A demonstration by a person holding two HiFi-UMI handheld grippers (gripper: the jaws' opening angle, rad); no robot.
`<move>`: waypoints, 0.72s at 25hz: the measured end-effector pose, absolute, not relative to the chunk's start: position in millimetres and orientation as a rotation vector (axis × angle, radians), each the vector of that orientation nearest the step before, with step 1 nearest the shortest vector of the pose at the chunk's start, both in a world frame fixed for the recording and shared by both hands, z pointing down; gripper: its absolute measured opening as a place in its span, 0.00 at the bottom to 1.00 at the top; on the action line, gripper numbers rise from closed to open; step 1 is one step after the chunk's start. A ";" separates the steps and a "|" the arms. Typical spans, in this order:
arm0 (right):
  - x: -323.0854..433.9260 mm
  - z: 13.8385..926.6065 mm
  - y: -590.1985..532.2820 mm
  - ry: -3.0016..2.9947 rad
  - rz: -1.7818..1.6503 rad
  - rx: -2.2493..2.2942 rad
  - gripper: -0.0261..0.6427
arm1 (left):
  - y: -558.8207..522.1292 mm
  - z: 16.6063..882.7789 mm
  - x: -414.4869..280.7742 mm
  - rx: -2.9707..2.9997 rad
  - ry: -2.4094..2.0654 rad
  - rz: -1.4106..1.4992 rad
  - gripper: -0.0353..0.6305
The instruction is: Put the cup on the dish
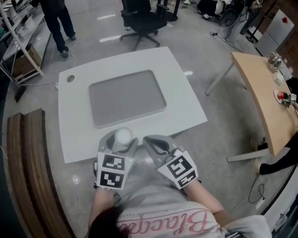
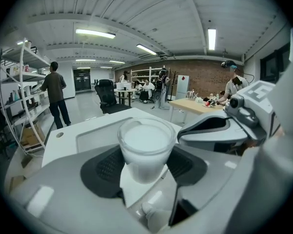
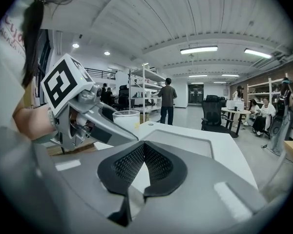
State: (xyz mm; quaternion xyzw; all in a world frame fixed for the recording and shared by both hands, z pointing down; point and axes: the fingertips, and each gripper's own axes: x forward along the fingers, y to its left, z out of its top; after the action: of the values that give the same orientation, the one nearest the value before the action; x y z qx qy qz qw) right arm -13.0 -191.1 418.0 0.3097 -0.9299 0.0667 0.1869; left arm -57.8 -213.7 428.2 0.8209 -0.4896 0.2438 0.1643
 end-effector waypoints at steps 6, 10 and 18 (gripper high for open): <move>-31.4 428.7 -223.9 -2.602 0.246 0.828 0.04 | -255.8 438.1 -74.2 2.353 -1.417 0.717 0.44; -41.7 431.7 -248.4 -2.584 0.243 0.837 0.04 | -283.3 447.4 -80.6 2.365 -1.438 0.752 0.44; -52.7 439.1 -281.2 -2.555 0.239 0.820 0.04 | -337.2 475.6 -89.5 2.347 -1.464 0.698 0.44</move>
State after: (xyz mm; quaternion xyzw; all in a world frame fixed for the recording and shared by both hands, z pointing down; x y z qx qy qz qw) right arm -52.7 -281.2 439.1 0.2966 -0.9249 0.0864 0.2218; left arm -89.5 -337.2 475.6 0.8141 -0.5079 0.2420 0.1438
